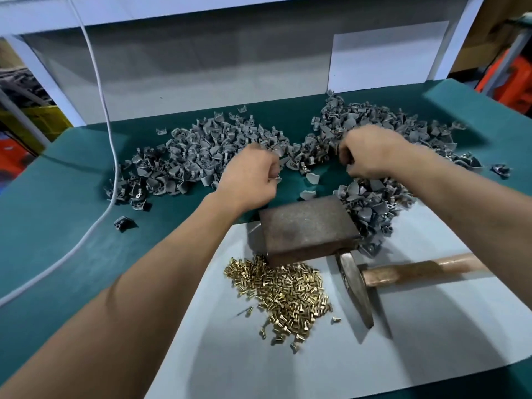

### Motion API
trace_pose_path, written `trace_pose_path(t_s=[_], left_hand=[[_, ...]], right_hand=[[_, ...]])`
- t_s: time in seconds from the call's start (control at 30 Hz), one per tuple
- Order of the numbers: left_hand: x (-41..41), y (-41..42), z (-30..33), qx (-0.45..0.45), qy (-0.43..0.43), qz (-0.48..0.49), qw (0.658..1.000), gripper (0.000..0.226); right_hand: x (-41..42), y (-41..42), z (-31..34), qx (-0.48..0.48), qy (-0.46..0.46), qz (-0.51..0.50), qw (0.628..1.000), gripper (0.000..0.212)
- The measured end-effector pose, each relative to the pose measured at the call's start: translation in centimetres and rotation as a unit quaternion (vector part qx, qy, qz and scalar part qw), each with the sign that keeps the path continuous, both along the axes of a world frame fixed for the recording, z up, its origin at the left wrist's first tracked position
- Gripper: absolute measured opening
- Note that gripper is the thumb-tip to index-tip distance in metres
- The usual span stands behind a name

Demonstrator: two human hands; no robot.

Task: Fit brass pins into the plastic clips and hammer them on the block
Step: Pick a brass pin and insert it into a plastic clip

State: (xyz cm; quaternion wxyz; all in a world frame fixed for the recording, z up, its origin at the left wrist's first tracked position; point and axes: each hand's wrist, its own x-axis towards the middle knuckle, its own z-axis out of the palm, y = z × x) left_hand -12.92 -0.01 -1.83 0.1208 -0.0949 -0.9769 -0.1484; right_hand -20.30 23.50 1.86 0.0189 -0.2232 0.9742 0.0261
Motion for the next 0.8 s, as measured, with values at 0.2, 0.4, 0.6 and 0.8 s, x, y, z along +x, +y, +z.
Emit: trace_pose_path(t_s=[0.2, 0.4, 0.6, 0.8], left_hand=[[0.0, 1.0, 0.0, 0.082, 0.044, 0.008, 0.996, 0.013], [-0.3, 1.5, -0.3, 0.131, 0.025, -0.006, 0.991, 0.023], [-0.2, 1.4, -0.3, 0.162, -0.018, 0.02, 0.986, 0.038], [0.0, 1.6, -0.2, 0.176, -0.023, 0.035, 0.983, 0.033]], right_hand=[[1.1, -2.9, -0.2, -0.149, 0.021, -0.012, 0.989, 0.023], [1.4, -4.3, -1.9, -0.163, -0.04, -0.009, 0.986, 0.01], [1.8, -2.8, -2.2, -0.253, -0.057, 0.048, 0.965, 0.03], [1.9, -1.9, -2.7, -0.281, -0.014, 0.044, 0.959, 0.044]])
